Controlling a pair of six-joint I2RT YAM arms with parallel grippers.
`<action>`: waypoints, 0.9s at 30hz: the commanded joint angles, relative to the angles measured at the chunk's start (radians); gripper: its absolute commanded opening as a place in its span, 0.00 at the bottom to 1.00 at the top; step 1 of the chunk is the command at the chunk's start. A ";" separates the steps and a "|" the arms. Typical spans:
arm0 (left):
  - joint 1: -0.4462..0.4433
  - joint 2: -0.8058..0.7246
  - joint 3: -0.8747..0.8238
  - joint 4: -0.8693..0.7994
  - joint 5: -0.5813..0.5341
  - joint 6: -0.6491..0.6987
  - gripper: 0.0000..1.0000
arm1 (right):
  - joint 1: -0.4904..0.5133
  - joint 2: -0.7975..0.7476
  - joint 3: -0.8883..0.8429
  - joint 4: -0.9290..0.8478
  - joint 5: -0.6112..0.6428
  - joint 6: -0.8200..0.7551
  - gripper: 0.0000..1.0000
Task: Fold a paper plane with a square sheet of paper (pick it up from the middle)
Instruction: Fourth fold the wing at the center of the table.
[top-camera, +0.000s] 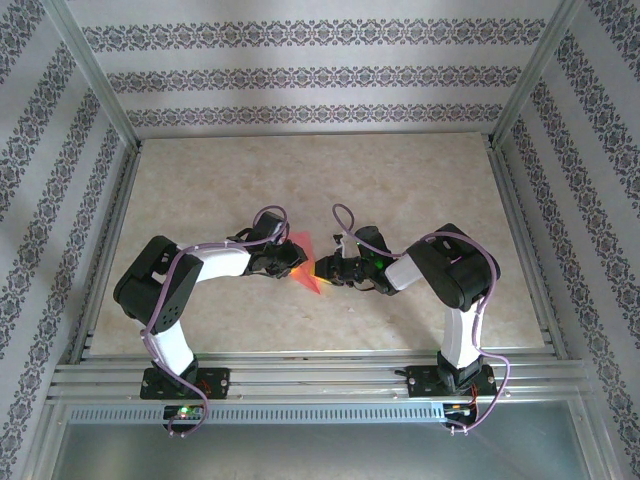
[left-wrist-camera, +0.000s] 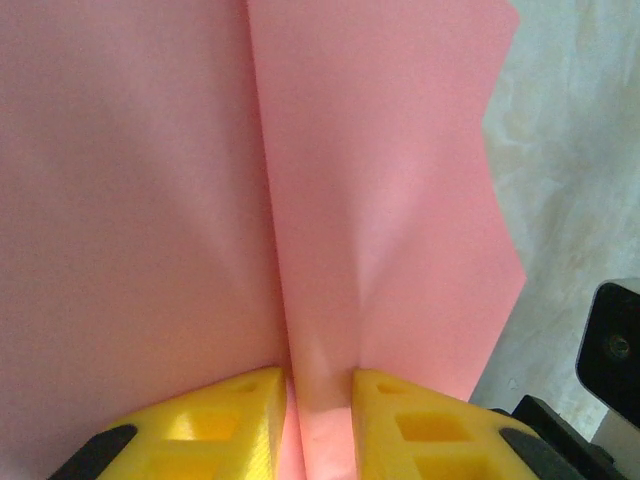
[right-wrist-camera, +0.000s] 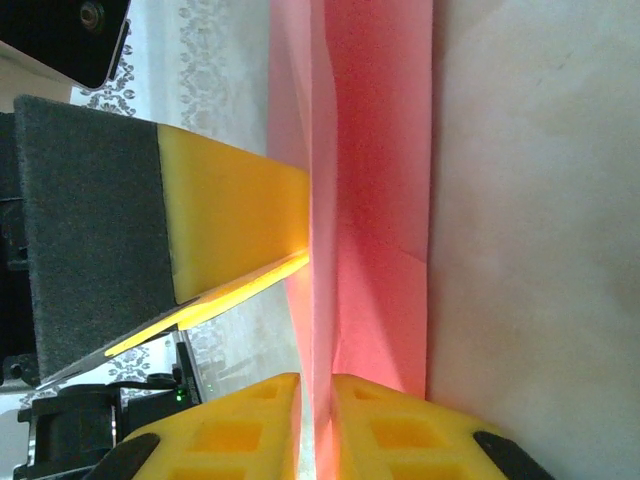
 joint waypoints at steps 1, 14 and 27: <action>-0.006 0.010 -0.009 -0.079 -0.046 -0.031 0.26 | 0.002 0.039 -0.009 -0.106 0.055 -0.061 0.20; -0.004 0.011 -0.013 -0.095 -0.061 -0.054 0.22 | 0.001 0.039 0.000 -0.158 0.072 -0.110 0.17; 0.021 -0.100 -0.005 -0.082 -0.028 -0.004 0.28 | -0.002 0.065 0.014 -0.177 0.064 -0.093 0.10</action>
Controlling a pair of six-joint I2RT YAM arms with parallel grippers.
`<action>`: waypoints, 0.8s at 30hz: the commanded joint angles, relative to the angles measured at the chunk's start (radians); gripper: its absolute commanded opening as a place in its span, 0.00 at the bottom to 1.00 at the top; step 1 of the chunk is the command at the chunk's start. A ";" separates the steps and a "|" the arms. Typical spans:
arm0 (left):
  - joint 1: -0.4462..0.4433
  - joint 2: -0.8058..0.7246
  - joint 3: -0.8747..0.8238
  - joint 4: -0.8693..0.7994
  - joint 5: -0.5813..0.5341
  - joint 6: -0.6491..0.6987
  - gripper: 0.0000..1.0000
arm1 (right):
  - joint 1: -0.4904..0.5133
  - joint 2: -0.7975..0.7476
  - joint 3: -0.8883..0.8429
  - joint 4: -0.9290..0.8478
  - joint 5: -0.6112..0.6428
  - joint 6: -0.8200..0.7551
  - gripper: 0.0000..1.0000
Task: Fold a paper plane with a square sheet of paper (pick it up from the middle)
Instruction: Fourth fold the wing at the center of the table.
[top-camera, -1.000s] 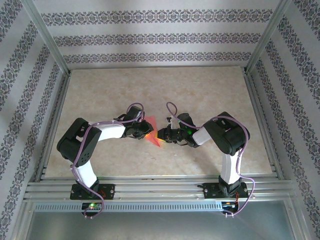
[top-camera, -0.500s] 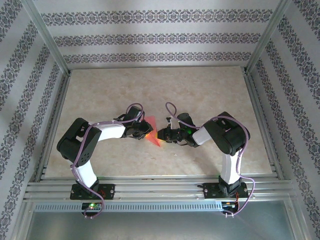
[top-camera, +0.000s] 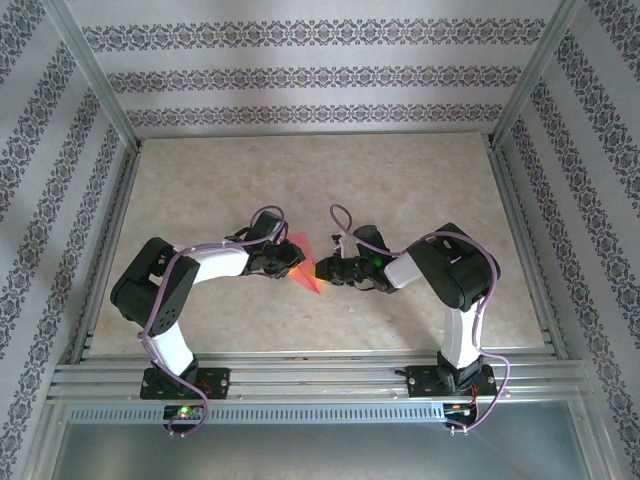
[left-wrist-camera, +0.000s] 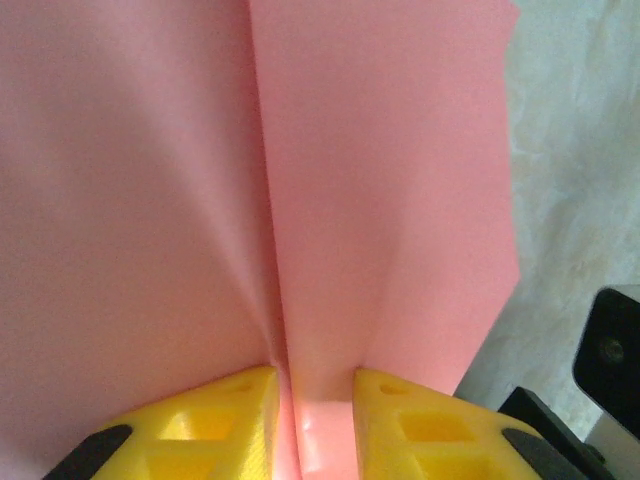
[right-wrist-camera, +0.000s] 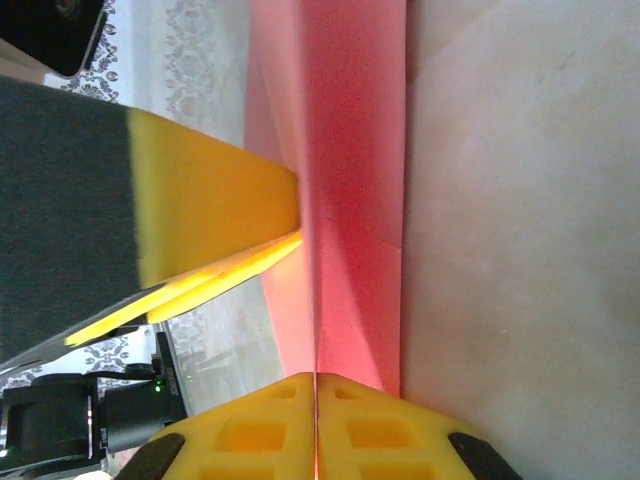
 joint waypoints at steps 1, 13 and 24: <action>0.017 -0.091 -0.007 -0.042 -0.018 0.033 0.29 | -0.002 0.068 -0.004 -0.108 0.066 -0.020 0.10; 0.026 -0.060 -0.059 0.172 0.079 0.055 0.17 | -0.006 0.085 0.006 -0.143 0.073 -0.014 0.10; 0.027 -0.006 -0.077 0.237 0.086 0.057 0.13 | -0.006 0.085 0.003 -0.165 0.090 -0.006 0.08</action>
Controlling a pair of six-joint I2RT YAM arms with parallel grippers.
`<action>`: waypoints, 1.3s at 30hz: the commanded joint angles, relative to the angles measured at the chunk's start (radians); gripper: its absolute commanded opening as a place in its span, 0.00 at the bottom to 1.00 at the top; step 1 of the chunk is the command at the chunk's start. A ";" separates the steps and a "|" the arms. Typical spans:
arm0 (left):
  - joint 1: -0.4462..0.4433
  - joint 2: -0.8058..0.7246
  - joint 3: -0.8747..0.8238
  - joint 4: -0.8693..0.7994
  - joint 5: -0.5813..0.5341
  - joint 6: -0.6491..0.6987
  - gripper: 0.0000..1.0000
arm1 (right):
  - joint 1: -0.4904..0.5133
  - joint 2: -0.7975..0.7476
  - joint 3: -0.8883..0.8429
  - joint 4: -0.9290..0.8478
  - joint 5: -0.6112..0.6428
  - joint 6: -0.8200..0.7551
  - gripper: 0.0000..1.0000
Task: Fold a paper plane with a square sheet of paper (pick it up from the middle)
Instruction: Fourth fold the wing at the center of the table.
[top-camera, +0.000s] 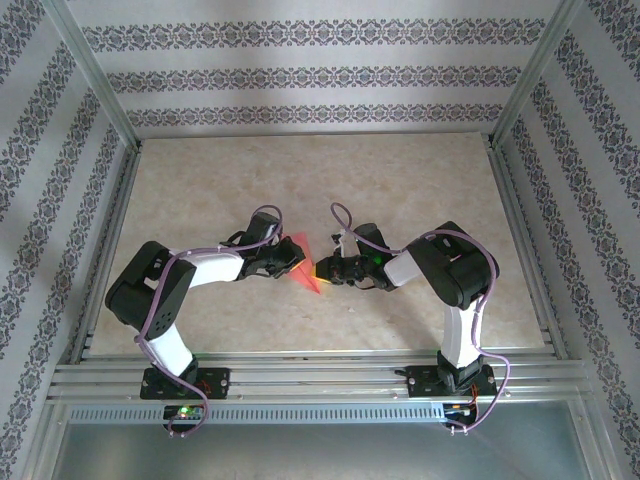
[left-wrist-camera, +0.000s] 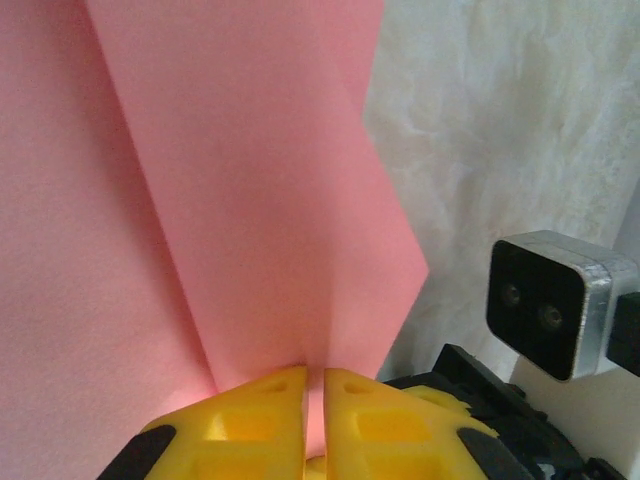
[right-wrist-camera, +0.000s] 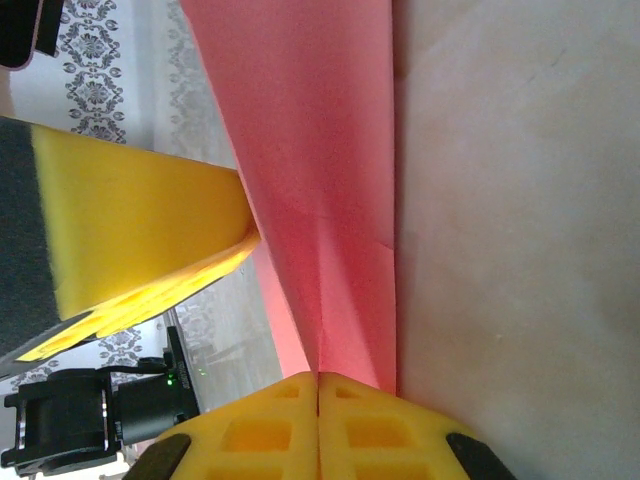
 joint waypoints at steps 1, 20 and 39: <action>0.013 0.021 -0.005 0.059 0.010 0.022 0.13 | 0.004 0.072 -0.016 -0.138 0.125 -0.015 0.08; 0.016 0.056 0.008 0.024 -0.022 0.026 0.11 | 0.002 0.079 -0.012 -0.156 0.126 -0.010 0.09; 0.021 0.071 0.003 -0.007 -0.050 0.013 0.09 | 0.000 0.080 -0.008 -0.170 0.126 -0.003 0.14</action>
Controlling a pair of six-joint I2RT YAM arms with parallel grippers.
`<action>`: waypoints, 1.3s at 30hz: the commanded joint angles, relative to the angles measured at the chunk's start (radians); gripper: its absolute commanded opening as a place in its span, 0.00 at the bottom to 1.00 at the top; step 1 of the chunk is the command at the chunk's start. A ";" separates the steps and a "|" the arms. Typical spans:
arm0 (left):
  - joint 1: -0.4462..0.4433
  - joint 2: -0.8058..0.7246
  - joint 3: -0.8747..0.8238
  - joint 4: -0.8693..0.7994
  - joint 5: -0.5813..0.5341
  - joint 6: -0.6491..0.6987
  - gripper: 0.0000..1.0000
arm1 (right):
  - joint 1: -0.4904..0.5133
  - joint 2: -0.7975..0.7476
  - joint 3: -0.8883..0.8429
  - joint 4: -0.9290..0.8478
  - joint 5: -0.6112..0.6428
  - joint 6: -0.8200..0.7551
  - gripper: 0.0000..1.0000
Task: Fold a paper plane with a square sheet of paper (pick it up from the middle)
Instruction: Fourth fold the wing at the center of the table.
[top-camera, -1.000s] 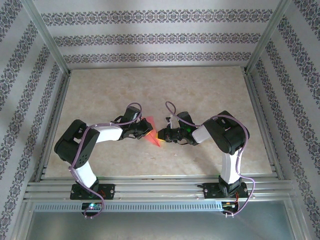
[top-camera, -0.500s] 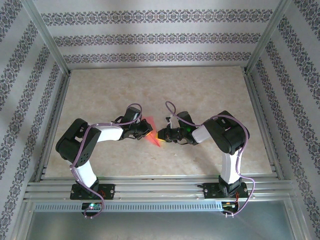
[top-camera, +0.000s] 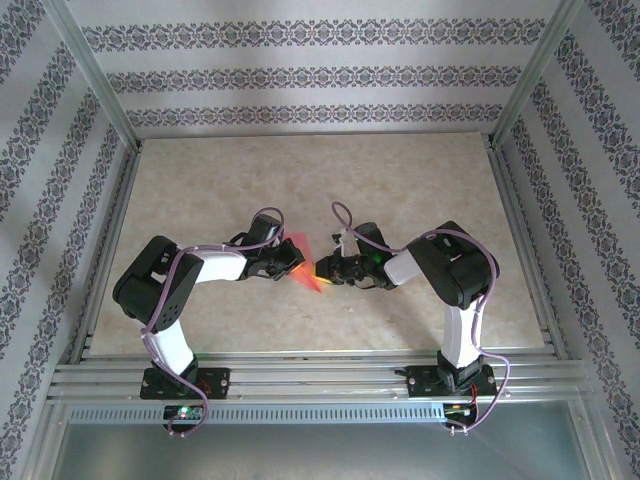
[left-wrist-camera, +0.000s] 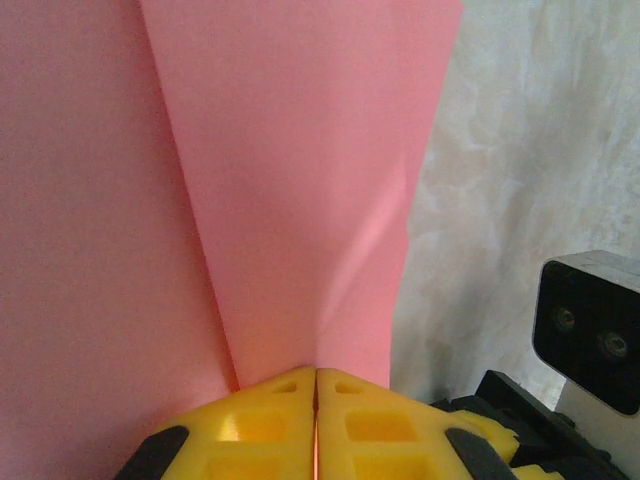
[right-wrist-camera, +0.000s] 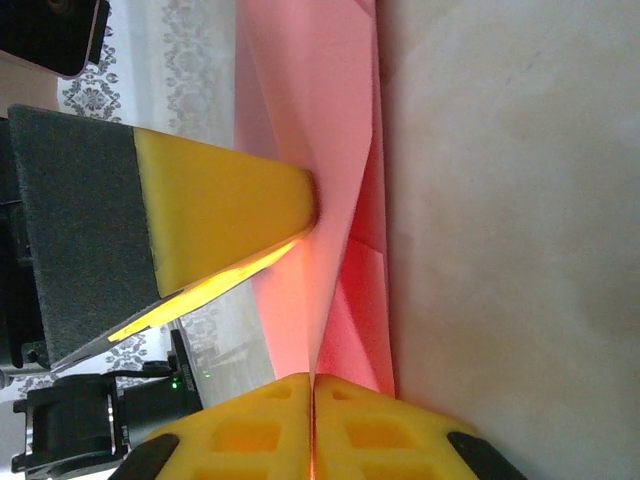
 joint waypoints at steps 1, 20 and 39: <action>0.015 0.016 0.001 -0.028 -0.043 0.013 0.09 | 0.004 0.078 -0.020 -0.145 0.128 -0.022 0.14; 0.016 0.040 0.008 -0.051 -0.039 0.004 0.08 | 0.003 0.068 -0.021 -0.148 0.125 -0.021 0.15; 0.016 0.057 0.020 -0.136 -0.039 0.025 0.08 | -0.013 -0.138 -0.056 -0.126 0.122 0.001 0.33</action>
